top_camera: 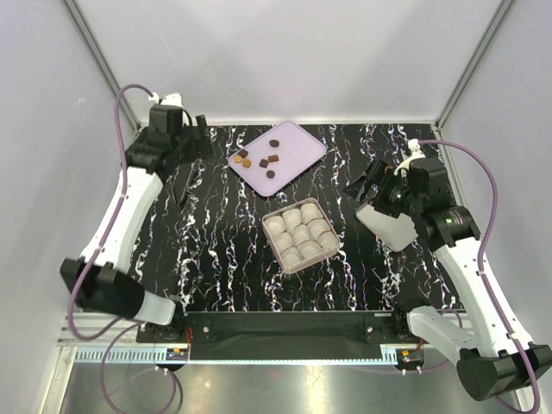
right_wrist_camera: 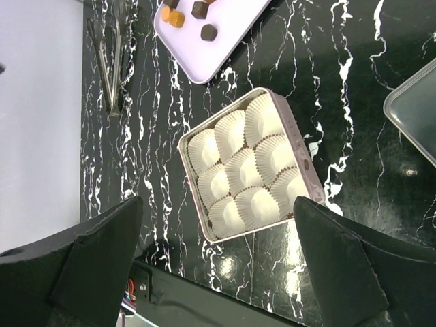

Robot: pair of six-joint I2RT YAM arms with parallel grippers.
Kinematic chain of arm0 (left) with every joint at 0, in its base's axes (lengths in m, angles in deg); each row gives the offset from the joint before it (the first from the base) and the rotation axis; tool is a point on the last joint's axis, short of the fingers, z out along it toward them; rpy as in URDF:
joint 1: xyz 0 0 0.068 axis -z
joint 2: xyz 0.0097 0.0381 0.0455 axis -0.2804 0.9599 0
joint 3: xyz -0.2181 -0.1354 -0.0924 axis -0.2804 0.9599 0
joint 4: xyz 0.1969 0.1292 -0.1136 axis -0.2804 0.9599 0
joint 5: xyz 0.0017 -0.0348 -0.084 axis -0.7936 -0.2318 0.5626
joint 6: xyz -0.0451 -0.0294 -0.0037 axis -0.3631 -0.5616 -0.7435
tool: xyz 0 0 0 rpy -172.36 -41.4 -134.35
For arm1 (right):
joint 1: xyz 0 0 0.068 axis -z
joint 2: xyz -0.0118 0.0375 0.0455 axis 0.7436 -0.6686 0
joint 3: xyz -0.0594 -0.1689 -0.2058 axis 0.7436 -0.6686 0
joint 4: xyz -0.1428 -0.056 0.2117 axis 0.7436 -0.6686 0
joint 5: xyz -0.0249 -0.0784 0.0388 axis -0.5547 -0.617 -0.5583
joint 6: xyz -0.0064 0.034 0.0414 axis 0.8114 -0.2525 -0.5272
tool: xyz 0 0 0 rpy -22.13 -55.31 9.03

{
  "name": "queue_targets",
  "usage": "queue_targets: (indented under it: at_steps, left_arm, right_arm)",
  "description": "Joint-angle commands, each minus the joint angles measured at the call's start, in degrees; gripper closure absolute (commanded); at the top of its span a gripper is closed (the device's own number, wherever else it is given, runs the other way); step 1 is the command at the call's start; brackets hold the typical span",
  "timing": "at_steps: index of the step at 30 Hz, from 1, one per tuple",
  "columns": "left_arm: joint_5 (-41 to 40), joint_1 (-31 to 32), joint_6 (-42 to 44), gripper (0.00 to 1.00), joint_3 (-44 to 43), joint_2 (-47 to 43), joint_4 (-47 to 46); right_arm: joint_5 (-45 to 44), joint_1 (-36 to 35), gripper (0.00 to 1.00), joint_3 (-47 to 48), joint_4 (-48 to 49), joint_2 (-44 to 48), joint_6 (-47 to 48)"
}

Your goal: Pack the chocolate

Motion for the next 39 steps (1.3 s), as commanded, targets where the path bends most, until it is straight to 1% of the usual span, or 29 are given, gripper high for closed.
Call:
queue_targets:
  at_steps: [1, 5, 6, 7, 8, 9, 10, 11, 12, 14, 16, 18, 19, 20, 23, 27, 31, 35, 39]
  left_arm:
    - [2.02, -4.63, 1.89, 0.03, -5.73, 5.54, 0.01]
    - [-0.17, -9.47, 2.94, 0.07, -11.17, 15.29, 1.24]
    - [0.7, -11.65, 2.95, 0.07, -14.49, 19.92, 1.67]
    - [2.01, -12.72, 3.03, 0.07, -16.18, 22.32, 1.94]
    - [5.15, -14.82, 3.21, 0.08, -18.46, 26.6, 1.77]
    - [5.88, -15.62, 3.21, 0.08, -19.35, 28.65, 1.42]
    - [6.15, -16.24, 3.12, 0.1, -20.58, 30.84, 1.94]
    - [6.59, -16.76, 3.21, 0.13, -23.03, 34.96, 2.64]
    - [7.03, -17.47, 3.47, 0.22, -23.84, 36.56, 3.26]
    - [7.91, -17.56, 4.7, 0.26, -24.02, 39.55, 2.74]
    - [9.05, -17.47, 5.84, 0.31, -23.06, 40.36, 0.9]
    - [9.76, -17.47, 6.28, 0.33, -21.04, 41.06, -0.34]
    - [9.76, -17.47, 6.55, 0.37, -20.68, 41.32, -0.69]
    - [9.84, -17.39, 6.9, 0.38, -20.16, 41.67, -0.69]
    - [9.58, -17.03, 7.87, 0.38, -18.66, 42.2, -2.01]
    - [8.7, -16.86, 8.22, 0.4, -19.54, 44.4, -0.61]
    - [7.03, -16.33, 8.75, 0.41, -18.75, 45.45, -0.52]
    - [6.33, -15.98, 9.19, 0.42, -17.61, 46.33, -1.13]
    - [6.42, -15.8, 9.54, 0.5, -16.9, 47.3, -0.52]
  right_arm:
    - [2.49, 0.07, 0.0, -1.47, 2.53, 1.69, -0.45]
    - [3.03, 0.07, 0.0, -1.83, 2.62, 1.96, -0.97]
    - [3.11, 0.15, 0.0, -1.92, 2.79, 2.05, -1.15]
    - [3.98, 0.07, 0.0, -1.92, 3.06, 2.05, -1.41]
    - [4.34, 0.07, 0.0, -1.83, 3.15, 1.96, -1.5]
    - [4.69, -0.02, 0.0, -1.83, 3.06, 1.87, -1.59]
    - [5.22, 0.15, 0.0, -1.83, 3.06, 1.61, -2.03]
    - [5.83, 0.07, 0.0, -1.92, 3.15, 1.43, -2.2]
    - [6.19, 0.15, 0.0, -2.01, 3.24, 1.0, -2.29]
    - [6.8, 0.07, 0.0, -2.01, 3.15, 0.56, -2.38]
    - [6.37, 0.07, 0.0, -1.75, 2.54, 0.21, -2.03]
    - [5.75, 0.07, 0.0, -1.83, 2.01, 0.2, -1.68]
    - [5.31, 0.15, 0.0, -2.09, 1.92, 0.29, -1.33]
    - [4.96, 0.15, 0.0, -2.18, 2.0, 0.29, -1.07]
    - [4.69, 0.15, 0.0, -2.36, 1.92, -0.23, -0.8]
    - [5.05, 0.07, 0.0, -1.83, 1.83, -0.94, 0.16]
    - [1.54, 0.07, 0.0, 0.45, -0.54, -1.64, 2.1]
    - [1.88, 0.07, 0.0, 0.45, -0.19, -1.29, 2.01]
    - [3.2, 0.07, 0.0, 0.1, 0.16, -1.38, 1.93]
